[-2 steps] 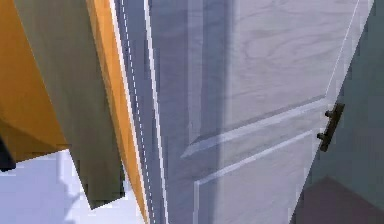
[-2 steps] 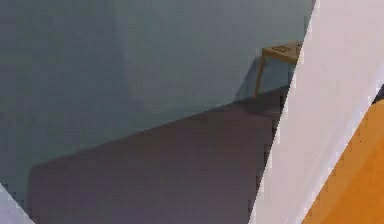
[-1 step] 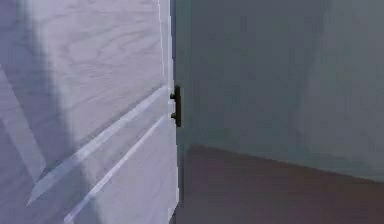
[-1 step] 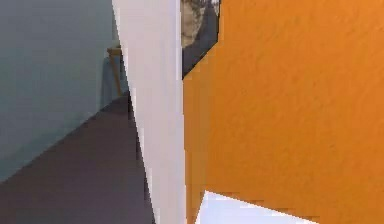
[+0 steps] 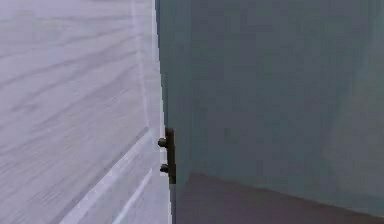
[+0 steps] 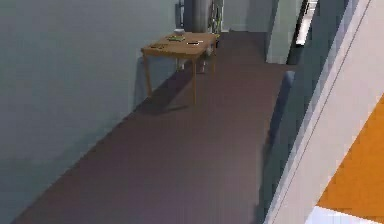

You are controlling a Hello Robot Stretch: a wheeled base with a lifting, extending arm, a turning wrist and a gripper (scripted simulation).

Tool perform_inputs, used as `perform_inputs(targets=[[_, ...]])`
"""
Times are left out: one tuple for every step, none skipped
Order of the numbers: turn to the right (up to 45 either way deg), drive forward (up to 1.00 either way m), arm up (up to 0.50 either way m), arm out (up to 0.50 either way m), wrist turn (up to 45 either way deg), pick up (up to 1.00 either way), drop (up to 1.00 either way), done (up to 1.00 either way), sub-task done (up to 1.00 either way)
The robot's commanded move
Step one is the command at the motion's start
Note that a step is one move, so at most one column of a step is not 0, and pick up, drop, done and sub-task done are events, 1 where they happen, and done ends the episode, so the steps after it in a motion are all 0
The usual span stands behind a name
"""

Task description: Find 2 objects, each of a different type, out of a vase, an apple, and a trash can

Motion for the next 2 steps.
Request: perform_inputs(targets=[[45.0,0.00,0.00,0.00,0.0,0.00,0.00,0.00,0.00],[42.0,0.00,0.00,0.00,0.0,0.00,0.00,0.00,0.00]])
